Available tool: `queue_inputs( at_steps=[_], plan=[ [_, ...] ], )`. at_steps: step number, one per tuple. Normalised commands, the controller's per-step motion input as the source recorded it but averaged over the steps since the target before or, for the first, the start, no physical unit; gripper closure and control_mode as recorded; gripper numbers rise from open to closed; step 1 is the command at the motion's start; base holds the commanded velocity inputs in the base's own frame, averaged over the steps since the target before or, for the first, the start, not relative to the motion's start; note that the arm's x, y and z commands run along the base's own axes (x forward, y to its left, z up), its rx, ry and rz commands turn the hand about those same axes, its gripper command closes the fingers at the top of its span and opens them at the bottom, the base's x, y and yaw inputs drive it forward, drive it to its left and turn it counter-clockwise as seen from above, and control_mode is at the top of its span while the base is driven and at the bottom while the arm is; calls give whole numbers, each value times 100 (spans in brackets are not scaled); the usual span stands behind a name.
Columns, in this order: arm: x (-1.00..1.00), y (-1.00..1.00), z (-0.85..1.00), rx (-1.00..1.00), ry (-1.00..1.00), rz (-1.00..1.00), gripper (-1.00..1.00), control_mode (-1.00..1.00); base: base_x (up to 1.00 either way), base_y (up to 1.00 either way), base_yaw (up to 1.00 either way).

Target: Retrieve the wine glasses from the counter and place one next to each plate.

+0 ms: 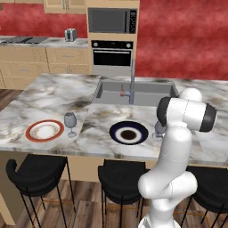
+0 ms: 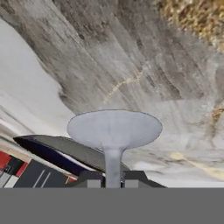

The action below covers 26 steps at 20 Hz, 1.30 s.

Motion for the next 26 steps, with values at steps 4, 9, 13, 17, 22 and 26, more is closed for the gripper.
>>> queue_inputs(
  at_steps=[4, 9, 13, 17, 22, 26],
  plan=[
    [30, -4, -15, 0, 0, 0, 100, -100, 0, 0, 0],
    [28, -12, -20, 0, 0, 0, 100, -100, 0, 0, 0],
    [9, -9, -24, 0, 0, 0, -100, -100, 0, 0, 0],
    [-1, -16, -1, 0, 0, 0, -100, -100, 0, 0, 0],
    [-16, -35, 0, 0, 0, 0, -100, -100, 0, 0, 0],
    [-28, -49, 1, 0, 0, -5, -100, -100, 0, 0, 0]
  ],
)
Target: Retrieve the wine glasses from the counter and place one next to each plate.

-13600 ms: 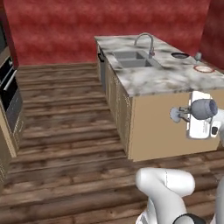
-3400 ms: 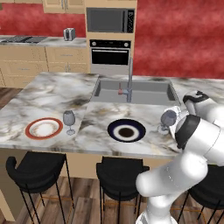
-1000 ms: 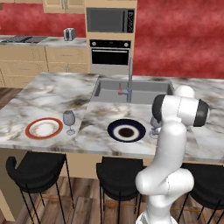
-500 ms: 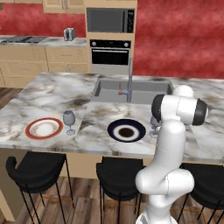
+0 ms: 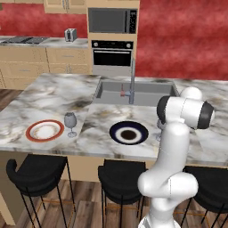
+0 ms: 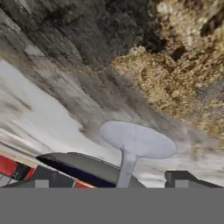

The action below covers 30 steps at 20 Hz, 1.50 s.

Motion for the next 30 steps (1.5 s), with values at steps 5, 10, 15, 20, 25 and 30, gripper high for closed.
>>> queue_inputs(
  at_steps=[5, 10, 15, 20, 25, 30],
  plan=[
    [-19, -23, 0, 0, 1, -7, -100, -100, 0, 0, 0],
    [-12, -30, 0, 0, 2, -10, -100, -100, 0, 0, 0],
    [-84, -8, 81, 2, -12, -8, -100, -100, 0, 0, 0],
    [-38, 49, 100, -3, -30, 0, -100, -100, 0, 0, 0],
    [-26, 33, 100, -1, -23, 0, -100, -100, 0, 0, 0],
    [-8, 22, 89, 0, -17, 0, -100, -100, 0, 0, 0]
  ],
)
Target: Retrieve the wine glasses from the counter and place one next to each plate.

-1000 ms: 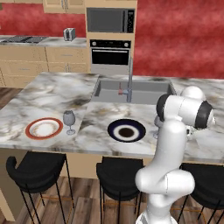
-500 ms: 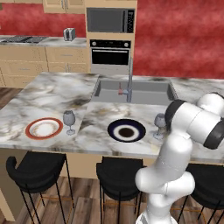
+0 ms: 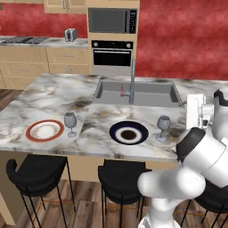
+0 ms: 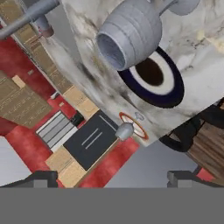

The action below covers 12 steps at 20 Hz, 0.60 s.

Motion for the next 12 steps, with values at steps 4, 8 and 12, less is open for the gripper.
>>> queue_inputs(
  at_steps=[4, 8, 12],
  plan=[
    [-10, 40, 59, 0, -19, 0, -100, -100, 0, 0, 0],
    [-16, 36, 71, 3, -10, 1, -100, -100, 0, 0, 0],
    [-41, 34, 100, 12, -13, 3, -100, -100, 0, 0, 0]
  ],
)
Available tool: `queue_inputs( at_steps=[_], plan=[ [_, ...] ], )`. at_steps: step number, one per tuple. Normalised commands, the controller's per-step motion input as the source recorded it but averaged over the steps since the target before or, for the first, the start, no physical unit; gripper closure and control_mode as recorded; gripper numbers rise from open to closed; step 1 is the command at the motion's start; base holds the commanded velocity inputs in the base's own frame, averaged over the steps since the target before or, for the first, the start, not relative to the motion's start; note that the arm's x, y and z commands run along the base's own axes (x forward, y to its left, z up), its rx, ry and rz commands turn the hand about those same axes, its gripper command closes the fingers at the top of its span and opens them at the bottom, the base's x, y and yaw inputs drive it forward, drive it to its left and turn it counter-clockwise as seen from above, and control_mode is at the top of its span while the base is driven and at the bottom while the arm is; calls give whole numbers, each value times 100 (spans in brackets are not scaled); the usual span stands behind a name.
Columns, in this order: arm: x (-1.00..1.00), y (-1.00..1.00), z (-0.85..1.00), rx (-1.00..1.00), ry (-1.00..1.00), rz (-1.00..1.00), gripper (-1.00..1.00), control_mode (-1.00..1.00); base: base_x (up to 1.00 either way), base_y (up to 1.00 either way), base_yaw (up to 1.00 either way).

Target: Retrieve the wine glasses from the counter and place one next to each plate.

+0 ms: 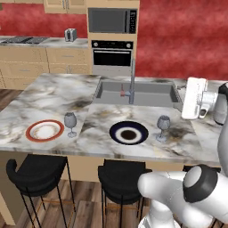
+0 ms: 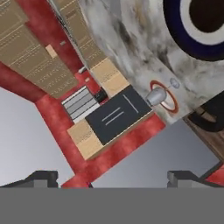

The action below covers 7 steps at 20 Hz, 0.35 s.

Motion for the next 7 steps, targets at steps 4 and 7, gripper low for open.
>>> queue_inputs(
  at_steps=[4, 7],
  plan=[
    [-25, 23, 99, 9, -22, 5, -100, -100, 0, 0, 0],
    [-23, 15, 92, 1, -36, 5, -100, -100, 0, 0, 0]
  ],
)
